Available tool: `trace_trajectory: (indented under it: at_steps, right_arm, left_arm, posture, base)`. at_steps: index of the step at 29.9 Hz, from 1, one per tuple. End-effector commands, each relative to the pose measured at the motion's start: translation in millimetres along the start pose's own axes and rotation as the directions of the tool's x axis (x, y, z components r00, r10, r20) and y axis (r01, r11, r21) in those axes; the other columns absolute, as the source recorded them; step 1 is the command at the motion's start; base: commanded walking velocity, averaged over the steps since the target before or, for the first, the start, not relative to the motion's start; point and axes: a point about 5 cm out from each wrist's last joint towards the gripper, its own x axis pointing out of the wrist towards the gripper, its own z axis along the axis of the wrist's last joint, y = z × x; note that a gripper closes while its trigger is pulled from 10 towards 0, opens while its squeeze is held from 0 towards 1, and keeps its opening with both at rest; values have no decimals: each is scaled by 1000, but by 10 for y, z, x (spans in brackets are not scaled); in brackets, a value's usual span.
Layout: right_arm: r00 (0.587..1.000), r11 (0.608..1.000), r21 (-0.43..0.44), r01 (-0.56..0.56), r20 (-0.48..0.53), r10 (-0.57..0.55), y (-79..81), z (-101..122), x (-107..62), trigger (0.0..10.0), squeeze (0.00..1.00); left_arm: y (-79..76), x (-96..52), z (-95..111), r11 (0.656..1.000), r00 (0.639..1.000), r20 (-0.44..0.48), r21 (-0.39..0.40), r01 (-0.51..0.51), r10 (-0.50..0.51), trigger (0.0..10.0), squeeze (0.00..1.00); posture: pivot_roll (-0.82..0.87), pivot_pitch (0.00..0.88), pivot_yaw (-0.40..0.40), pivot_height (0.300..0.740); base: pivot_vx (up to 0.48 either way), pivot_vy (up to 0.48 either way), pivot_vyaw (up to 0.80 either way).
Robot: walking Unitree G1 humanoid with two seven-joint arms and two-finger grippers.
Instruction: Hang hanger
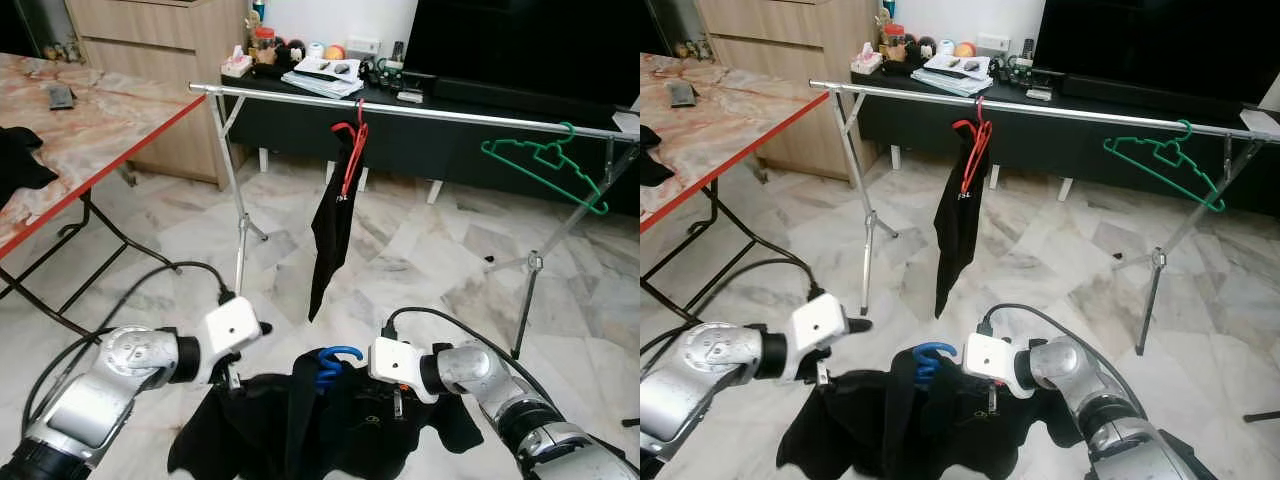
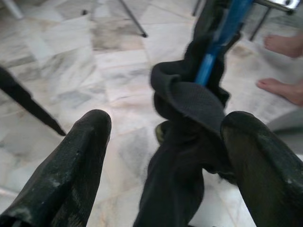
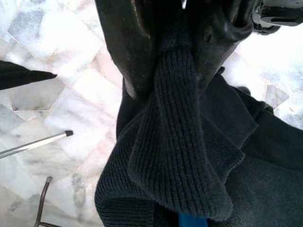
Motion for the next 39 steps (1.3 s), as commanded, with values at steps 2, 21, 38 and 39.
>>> trace_trajectory:
  at_steps: [2, 21, 38, 39]
  right_arm:
    - [999, 998, -58, 20, 28, -18, -86, 114, -26, 0, 0]
    - [990, 990, -139, 3, 138, 16, -168, 333, -72, 0, 0]
    - [973, 990, -142, 19, 232, 14, -244, 488, -112, 0, 0]
    - [972, 990, -142, 20, 235, 14, -248, 495, -114, 0, 0]
  left_arm:
    - [-24, 12, 4, 998, 998, -13, 13, 62, -62, 10000, 0]
    - [-43, 252, 87, 995, 995, 26, 12, 97, -97, 10000, 0]
    - [-56, 316, 107, 995, 995, 27, 5, 95, -95, 8863, 0]
    - [-58, 319, 108, 995, 995, 27, 3, 96, -96, 7647, 0]
  posture:
    - [161, 73, -72, 740]
    - [142, 75, -68, 740]
    - [139, 72, -62, 740]
    - [138, 73, -62, 740]
  base:
    - [0, 0, 0]
    - [0, 0, 0]
    - [0, 0, 0]
    - [0, 0, 0]
